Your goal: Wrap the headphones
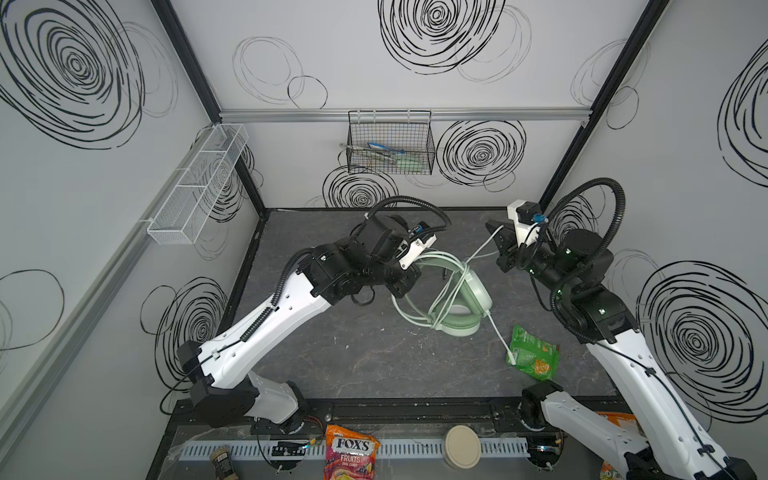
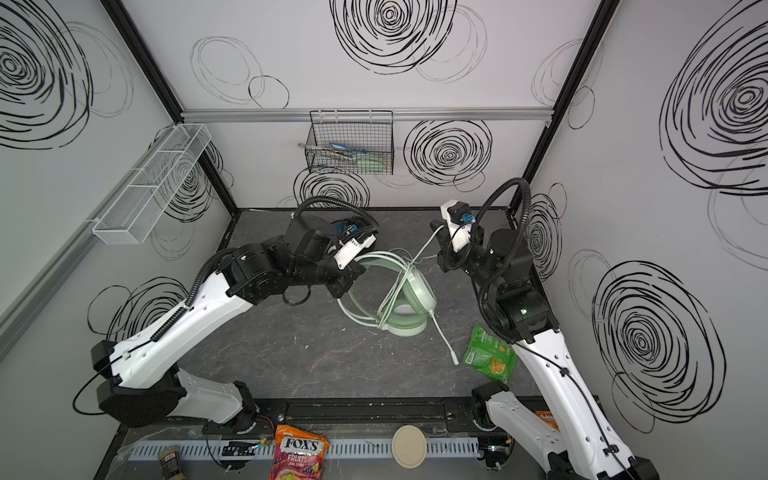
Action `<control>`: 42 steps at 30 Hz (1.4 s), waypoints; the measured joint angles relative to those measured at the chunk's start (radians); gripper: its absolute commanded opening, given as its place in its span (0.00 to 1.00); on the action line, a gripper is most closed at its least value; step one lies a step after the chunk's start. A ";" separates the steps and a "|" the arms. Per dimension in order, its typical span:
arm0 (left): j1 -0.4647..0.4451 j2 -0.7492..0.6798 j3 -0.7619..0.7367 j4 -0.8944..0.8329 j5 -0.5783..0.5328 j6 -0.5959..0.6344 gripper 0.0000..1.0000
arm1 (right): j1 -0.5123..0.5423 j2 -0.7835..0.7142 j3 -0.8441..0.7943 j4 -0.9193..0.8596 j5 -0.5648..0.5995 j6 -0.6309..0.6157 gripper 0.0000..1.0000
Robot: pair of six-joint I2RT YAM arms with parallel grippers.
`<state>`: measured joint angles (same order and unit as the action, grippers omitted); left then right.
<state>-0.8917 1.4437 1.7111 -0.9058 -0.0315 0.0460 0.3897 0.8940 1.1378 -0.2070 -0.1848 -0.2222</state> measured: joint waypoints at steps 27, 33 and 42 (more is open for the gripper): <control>-0.142 0.185 0.230 0.095 -1.063 0.152 0.00 | 0.386 -0.082 0.016 -0.062 0.308 -0.206 0.10; -0.147 0.179 0.226 0.361 -1.099 0.283 0.00 | 0.403 -0.097 -0.026 0.005 0.239 -0.089 0.09; -0.141 0.233 0.449 0.249 -0.972 0.170 0.00 | 0.411 -0.137 -0.127 0.166 0.172 0.064 0.11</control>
<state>-1.0328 1.6772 2.1605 -0.6563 -1.0035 0.2157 0.8005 0.7570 1.0107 -0.0406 -0.0124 -0.1581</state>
